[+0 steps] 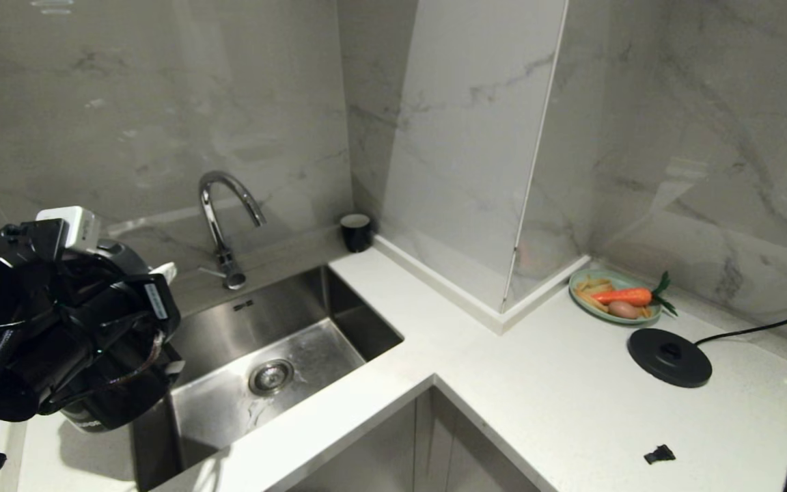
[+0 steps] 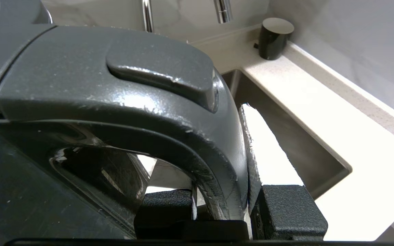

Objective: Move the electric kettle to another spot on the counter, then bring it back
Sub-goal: Place it on the power base

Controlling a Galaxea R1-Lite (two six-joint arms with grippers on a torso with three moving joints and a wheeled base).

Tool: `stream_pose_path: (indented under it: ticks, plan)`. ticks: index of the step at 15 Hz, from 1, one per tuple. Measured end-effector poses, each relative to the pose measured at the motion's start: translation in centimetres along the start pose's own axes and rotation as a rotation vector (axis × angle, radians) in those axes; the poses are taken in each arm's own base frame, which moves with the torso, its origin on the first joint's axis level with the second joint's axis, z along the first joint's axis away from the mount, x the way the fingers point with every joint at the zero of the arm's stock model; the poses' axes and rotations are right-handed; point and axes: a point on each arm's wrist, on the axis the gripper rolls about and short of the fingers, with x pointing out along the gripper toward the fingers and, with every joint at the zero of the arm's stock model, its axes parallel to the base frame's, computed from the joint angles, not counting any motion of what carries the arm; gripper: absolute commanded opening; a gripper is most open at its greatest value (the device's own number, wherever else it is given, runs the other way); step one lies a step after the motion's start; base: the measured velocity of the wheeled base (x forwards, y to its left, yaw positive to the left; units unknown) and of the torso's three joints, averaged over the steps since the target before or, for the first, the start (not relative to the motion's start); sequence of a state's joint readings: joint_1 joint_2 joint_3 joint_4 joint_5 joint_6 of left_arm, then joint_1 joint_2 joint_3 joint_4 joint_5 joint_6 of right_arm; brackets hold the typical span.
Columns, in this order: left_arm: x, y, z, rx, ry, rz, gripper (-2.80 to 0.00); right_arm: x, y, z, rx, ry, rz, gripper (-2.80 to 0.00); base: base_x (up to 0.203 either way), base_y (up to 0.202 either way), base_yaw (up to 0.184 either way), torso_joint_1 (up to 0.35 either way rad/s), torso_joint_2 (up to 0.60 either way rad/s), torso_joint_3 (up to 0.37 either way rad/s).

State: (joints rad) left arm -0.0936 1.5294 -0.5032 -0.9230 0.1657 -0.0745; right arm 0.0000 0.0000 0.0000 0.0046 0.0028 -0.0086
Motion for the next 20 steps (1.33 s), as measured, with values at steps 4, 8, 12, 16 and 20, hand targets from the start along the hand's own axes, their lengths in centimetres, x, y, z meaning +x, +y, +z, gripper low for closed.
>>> stream_pose_path:
  ticks: [4, 8, 12, 16, 20]
  plan:
    - [0.03, 0.06, -0.08, 0.0, 0.004, 0.007, -2.8, 0.0, 0.0, 0.0, 0.0, 0.0, 0.0, -2.8, 0.006, 0.001, -0.081, -0.001, 0.0, 0.006]
    - [0.06, -0.04, -0.01, -0.002, 0.001, -0.003, -2.8, 0.0, 0.0, 0.0, 0.0, 0.0, 0.0, -2.8, 0.003, 0.007, -0.178, 0.002, 0.01, 0.003]
    - [0.08, -0.12, -0.01, -0.001, 0.002, -0.007, -2.8, 0.0, 0.0, 0.0, -0.001, 0.0, 0.0, -2.8, 0.003, 0.008, -0.176, 0.003, 0.0, 0.003]
    - [0.05, -0.31, -0.02, 0.0, 0.002, -0.014, -2.8, 0.0, 0.0, 0.0, 0.0, 0.0, 0.0, -2.8, 0.001, 0.008, -0.175, 0.003, 0.01, 0.002]
    - [0.03, -0.37, -0.02, -0.001, 0.001, -0.017, -2.8, 0.0, 0.0, 0.0, 0.0, 0.0, 0.0, -2.8, 0.003, 0.006, -0.177, 0.003, 0.01, 0.003]
